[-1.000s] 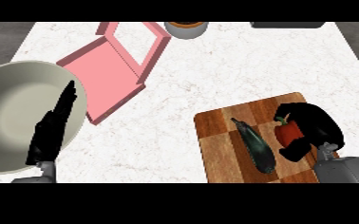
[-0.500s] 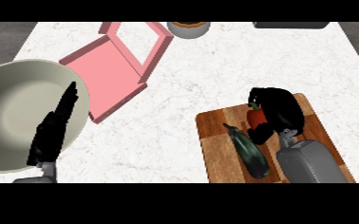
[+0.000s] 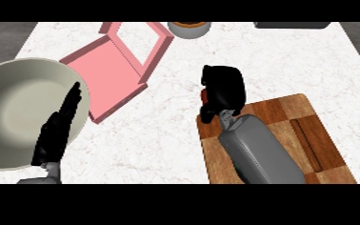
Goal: Pick the bell pepper from the cutting board and place it in the cardboard box
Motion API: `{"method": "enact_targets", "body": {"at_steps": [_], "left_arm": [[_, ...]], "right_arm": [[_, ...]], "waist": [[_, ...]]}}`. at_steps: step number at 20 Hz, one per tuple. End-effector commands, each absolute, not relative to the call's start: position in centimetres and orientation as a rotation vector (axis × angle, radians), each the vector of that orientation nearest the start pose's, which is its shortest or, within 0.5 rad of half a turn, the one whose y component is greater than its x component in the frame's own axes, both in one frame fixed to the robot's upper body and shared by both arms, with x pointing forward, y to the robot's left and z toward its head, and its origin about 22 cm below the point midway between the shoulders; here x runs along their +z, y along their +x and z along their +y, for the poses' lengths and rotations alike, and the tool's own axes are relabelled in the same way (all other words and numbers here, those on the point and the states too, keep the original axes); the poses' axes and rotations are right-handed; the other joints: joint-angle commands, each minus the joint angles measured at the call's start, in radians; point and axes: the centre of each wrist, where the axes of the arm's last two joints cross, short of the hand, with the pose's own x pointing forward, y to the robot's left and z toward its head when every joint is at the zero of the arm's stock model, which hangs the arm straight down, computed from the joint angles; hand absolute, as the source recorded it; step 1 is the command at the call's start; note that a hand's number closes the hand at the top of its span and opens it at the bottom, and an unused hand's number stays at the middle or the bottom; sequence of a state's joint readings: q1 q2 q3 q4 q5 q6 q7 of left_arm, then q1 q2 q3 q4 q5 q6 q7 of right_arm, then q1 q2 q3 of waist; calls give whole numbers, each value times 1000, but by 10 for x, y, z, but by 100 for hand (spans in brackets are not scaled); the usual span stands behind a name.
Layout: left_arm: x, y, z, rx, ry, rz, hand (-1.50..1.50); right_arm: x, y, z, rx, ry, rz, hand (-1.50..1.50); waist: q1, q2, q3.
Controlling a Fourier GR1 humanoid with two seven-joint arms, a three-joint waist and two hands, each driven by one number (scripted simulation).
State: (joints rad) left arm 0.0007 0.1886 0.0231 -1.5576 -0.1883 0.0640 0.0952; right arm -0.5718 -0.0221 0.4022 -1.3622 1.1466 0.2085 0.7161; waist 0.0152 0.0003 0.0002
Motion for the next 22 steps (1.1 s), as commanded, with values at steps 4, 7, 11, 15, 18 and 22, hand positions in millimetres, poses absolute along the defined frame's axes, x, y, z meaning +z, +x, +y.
{"method": "enact_targets", "body": {"at_steps": [4, 7, 11, 15, 18, 22], "left_arm": [[9, 243, 276, -225, 364, -1454, 0], [8, 241, 281, -219, 373, -1463, 0], [12, 250, 279, -225, 351, -1443, 0], [11, 250, 292, -226, 362, -1452, 0], [6, 250, 276, -225, 361, -1466, 0], [18, 258, 272, -251, 340, -1470, 0]], "right_arm": [[138, 304, -42, 926, -898, -1549, 150], [163, 295, -33, 863, -770, -1718, 150], [193, 296, -15, 867, -649, -1823, 150], [217, 310, 11, 849, -628, -1846, 150], [231, 319, 33, 833, -637, -1840, 150], [245, 340, 53, 836, -662, -1800, 150]], "waist": [[10, 1, 1], [17, 1, 0], [9, 2, 0], [14, 3, -1], [21, 4, -1], [46, 9, -2]]}}
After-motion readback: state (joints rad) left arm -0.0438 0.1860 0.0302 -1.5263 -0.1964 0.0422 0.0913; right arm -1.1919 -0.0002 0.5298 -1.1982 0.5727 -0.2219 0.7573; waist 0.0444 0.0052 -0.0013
